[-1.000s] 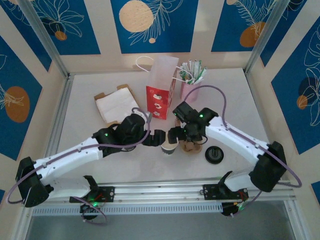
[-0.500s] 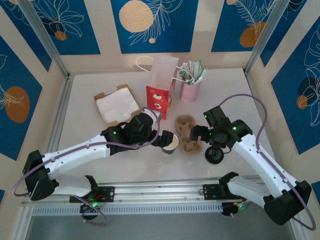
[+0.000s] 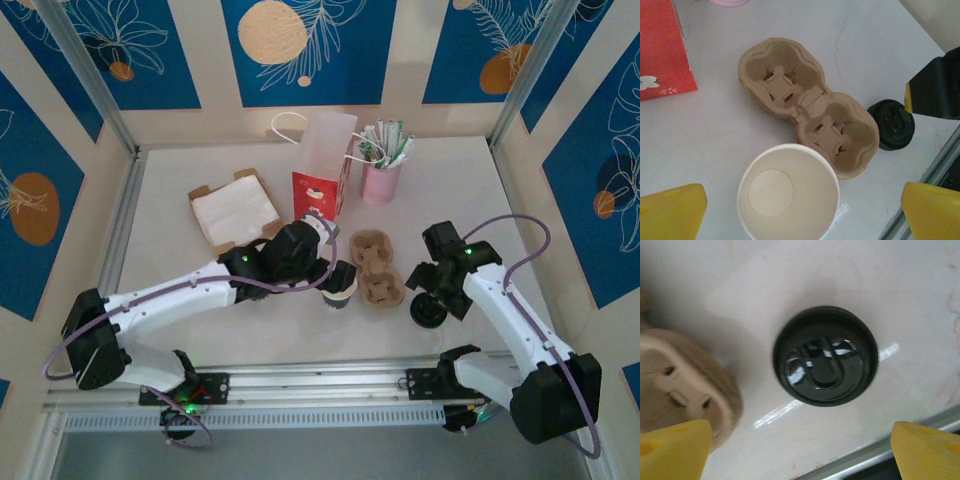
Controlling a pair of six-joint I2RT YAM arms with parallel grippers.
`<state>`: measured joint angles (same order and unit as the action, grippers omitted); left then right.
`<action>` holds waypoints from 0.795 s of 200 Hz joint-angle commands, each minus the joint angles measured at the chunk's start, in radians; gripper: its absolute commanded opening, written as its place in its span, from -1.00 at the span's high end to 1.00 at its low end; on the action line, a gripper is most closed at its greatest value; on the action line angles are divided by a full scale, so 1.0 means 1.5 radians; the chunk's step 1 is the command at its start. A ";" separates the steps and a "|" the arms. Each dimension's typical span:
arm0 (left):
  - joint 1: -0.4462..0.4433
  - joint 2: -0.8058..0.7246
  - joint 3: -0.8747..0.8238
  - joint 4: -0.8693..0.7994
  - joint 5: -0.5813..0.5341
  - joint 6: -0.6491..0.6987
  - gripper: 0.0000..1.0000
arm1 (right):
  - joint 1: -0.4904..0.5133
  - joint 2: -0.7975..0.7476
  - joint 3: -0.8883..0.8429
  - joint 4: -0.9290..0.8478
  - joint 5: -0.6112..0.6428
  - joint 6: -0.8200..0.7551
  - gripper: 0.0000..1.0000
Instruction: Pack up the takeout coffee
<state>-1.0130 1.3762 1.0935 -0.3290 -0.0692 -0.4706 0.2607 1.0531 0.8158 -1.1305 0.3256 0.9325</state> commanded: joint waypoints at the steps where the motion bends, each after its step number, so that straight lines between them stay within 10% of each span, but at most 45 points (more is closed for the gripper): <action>1: -0.007 0.011 0.018 0.011 0.019 0.021 -1.00 | -0.016 0.000 -0.029 -0.007 -0.004 0.046 -0.86; 159: -0.008 0.004 -0.002 0.024 0.020 0.021 -1.00 | -0.036 0.113 -0.061 0.091 -0.027 0.006 -0.80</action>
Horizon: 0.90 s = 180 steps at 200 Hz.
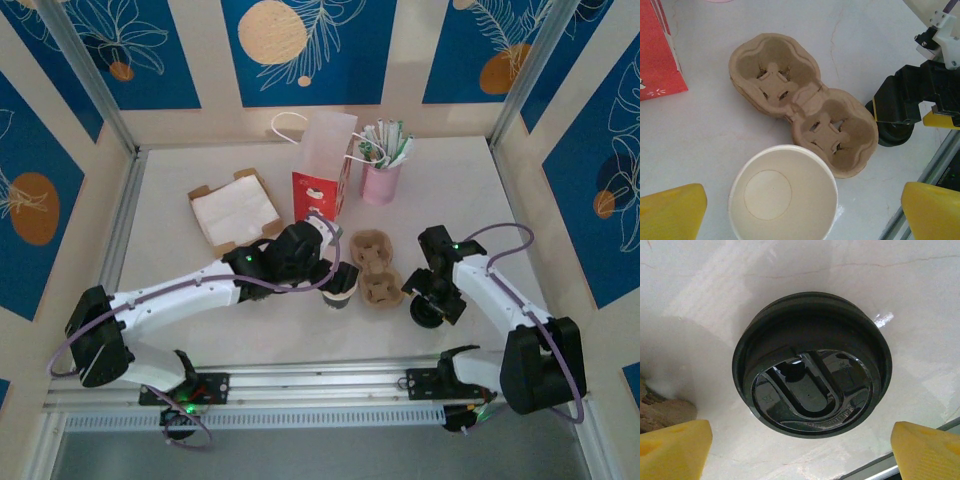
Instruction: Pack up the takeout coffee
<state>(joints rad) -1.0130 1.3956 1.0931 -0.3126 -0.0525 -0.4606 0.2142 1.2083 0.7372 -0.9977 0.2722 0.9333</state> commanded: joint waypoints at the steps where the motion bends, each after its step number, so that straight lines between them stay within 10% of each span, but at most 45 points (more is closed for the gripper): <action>1: -0.007 -0.008 -0.002 0.013 0.008 0.014 -1.00 | -0.005 0.010 -0.009 0.003 0.009 0.006 -0.80; 180: -0.006 0.000 0.007 0.010 0.003 0.014 -1.00 | -0.018 -0.020 0.005 -0.016 0.018 0.011 -0.75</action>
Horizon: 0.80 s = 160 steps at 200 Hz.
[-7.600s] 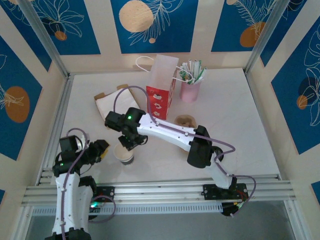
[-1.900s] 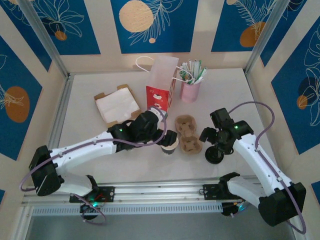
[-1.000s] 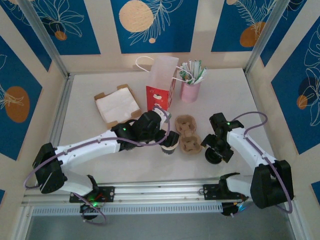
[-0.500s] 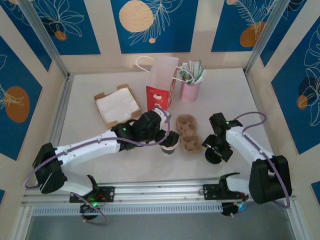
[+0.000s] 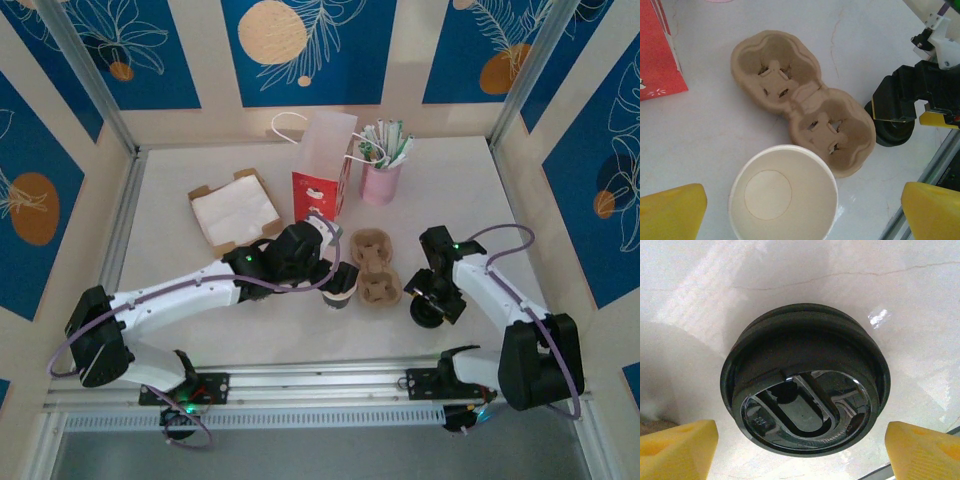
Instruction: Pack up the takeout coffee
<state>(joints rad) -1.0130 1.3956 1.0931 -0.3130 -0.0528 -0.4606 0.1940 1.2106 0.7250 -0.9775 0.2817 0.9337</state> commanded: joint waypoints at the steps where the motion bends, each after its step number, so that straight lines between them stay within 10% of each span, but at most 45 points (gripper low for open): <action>1: -0.006 0.000 0.007 0.011 0.004 0.014 -1.00 | -0.005 -0.022 0.013 -0.030 0.012 0.011 -0.74; 160: -0.005 0.000 0.008 0.008 0.002 0.014 -1.00 | -0.018 0.027 -0.028 0.022 -0.006 0.001 -0.71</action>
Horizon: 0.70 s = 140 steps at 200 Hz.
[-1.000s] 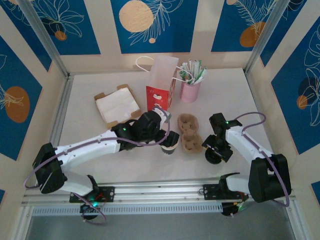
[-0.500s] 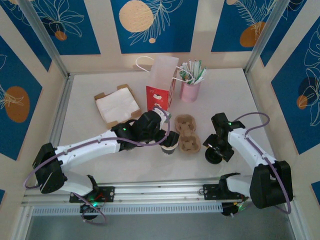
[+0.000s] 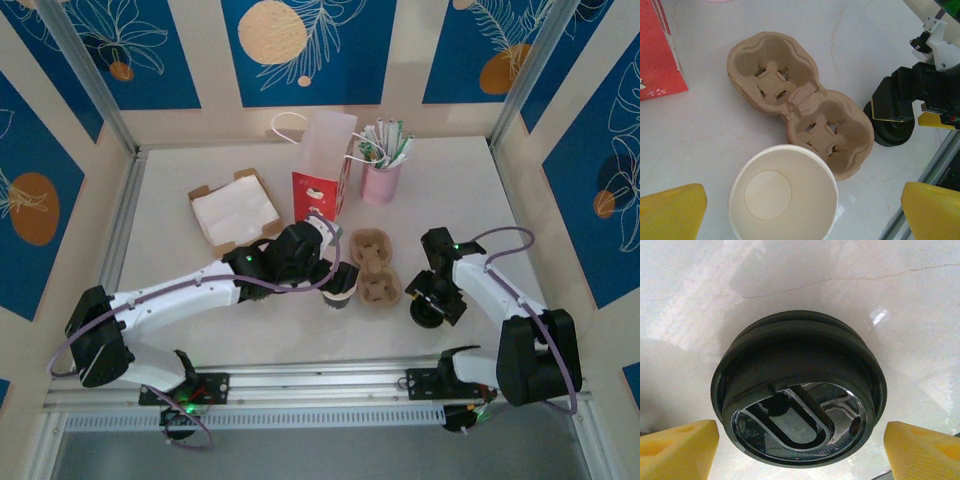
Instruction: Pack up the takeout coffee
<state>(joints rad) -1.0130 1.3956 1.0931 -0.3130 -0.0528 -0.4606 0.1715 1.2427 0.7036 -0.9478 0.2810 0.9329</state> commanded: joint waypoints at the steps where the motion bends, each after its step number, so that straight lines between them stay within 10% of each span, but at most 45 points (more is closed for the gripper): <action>1: -0.005 0.000 0.008 0.008 0.003 0.014 -1.00 | -0.003 0.007 -0.014 0.002 -0.006 0.002 -0.71; 140: -0.003 -0.003 0.008 0.008 0.002 0.013 -1.00 | -0.003 0.018 -0.009 0.004 -0.001 0.004 -0.57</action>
<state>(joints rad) -1.0130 1.3956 1.0931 -0.3130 -0.0532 -0.4606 0.1715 1.2671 0.6968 -0.9272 0.2810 0.9329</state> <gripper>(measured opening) 0.999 0.792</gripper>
